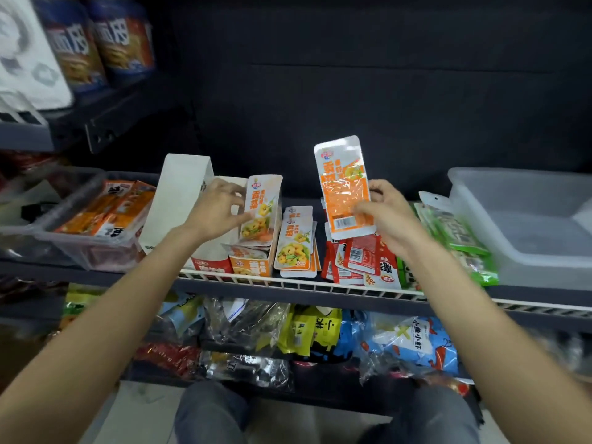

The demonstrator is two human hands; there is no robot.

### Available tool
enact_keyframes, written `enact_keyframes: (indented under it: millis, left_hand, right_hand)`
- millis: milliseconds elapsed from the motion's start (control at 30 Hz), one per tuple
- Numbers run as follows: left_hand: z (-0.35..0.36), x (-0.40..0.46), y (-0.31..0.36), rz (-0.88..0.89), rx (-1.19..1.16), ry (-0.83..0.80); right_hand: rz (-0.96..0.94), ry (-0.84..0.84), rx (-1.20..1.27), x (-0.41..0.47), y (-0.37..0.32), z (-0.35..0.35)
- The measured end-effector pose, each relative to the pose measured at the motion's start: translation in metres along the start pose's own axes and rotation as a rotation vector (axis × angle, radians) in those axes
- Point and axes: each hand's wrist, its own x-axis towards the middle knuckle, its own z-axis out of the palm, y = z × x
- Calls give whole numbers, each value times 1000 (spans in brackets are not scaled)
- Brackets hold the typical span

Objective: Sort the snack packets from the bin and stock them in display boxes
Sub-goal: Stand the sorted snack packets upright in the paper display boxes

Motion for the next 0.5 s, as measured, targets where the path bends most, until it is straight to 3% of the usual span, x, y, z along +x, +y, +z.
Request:
enact_keyframes:
  millis: [100, 267, 367, 500]
  left_hand:
    - [0, 4, 0, 27, 113, 47]
    - [8, 17, -6, 1, 4, 64]
    - [9, 19, -16, 34, 36, 12]
    - [-1, 11, -18, 221, 136, -140]
  right_hand:
    - [-28, -40, -54, 9, -4, 26]
    - [-20, 33, -93, 34, -11, 61]
    - [36, 54, -5, 47, -12, 64]
    - [-8, -82, 99, 53, -7, 64]
